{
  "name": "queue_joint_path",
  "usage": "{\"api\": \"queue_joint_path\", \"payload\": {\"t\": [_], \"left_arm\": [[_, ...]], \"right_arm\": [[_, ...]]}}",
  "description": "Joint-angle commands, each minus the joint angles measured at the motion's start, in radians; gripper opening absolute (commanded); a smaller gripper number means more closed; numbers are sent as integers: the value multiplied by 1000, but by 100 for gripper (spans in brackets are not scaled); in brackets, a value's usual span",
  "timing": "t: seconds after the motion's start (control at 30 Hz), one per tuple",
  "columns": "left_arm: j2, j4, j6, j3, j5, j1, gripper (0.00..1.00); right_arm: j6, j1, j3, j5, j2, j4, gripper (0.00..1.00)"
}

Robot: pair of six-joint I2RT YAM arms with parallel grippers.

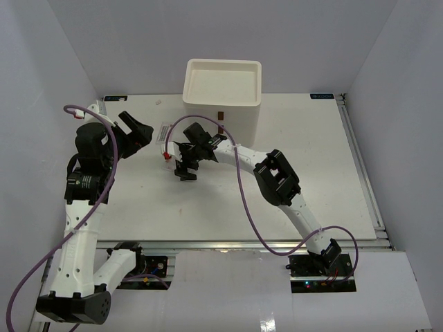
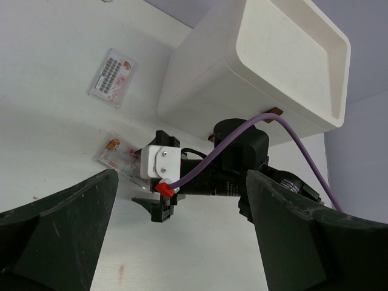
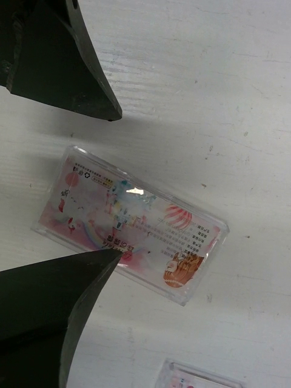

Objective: Organize the makeup

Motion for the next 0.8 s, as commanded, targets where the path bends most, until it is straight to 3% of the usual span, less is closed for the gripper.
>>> {"api": "queue_joint_path", "payload": {"t": [0.0, 0.23, 0.77], "left_arm": [[-21, 12, -6, -12, 9, 5, 98], [-15, 20, -7, -19, 13, 5, 98], [-5, 31, -9, -26, 9, 5, 98]], "right_arm": [[111, -6, -35, 47, -73, 78, 94], [212, -6, -55, 131, -83, 152, 98], [174, -6, -78, 189, -102, 228, 97]]}}
